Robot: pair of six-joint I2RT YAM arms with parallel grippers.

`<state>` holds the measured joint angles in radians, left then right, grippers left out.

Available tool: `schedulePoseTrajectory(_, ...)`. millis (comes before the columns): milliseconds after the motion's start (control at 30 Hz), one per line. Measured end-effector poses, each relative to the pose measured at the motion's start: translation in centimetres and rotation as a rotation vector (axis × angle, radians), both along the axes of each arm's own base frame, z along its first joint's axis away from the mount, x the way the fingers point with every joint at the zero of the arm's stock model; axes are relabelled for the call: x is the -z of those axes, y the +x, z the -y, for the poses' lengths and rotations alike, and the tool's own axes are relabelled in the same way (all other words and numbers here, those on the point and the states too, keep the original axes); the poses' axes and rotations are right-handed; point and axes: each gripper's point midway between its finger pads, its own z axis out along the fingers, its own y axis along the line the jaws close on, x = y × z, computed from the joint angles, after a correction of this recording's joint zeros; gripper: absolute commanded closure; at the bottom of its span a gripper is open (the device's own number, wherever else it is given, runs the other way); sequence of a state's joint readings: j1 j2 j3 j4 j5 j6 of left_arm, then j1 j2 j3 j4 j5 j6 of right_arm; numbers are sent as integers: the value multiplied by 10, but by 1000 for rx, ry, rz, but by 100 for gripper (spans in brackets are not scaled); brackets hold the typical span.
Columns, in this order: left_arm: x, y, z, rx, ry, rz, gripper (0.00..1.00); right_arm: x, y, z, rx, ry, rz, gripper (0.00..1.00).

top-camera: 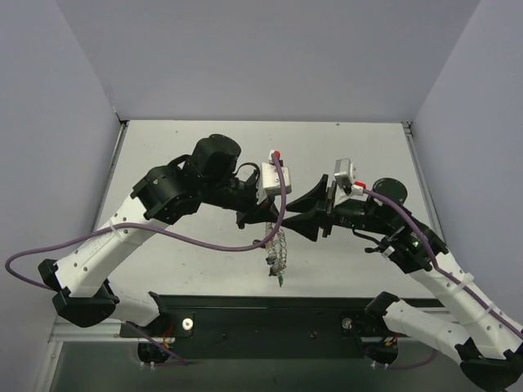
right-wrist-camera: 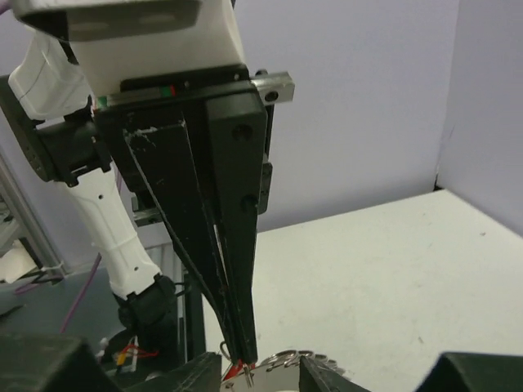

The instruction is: Put the keys on the keyring

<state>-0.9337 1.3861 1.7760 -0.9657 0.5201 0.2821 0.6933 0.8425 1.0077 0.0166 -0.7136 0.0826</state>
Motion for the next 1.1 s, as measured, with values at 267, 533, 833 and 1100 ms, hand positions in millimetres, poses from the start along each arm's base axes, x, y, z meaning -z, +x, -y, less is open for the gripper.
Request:
schedulePoseTrajectory(267,-1,-1,0,1,-1,1,100,16,-7,-6,-69,-44,-50,73)
schedulePoseTrajectory(533,-5,-4,-1,11,-17,4,100,18,-10,-7,-88,-46,-58,80)
schedulePoseTrajectory(833,-12,-6,-1,19,-49,10,100,12,-7,-9,-82,-14,-61,90)
schedulePoseTrajectory(1100,-12,-6,-2,14,-60,8,100,12,-11,-11,-107,0,-80,100)
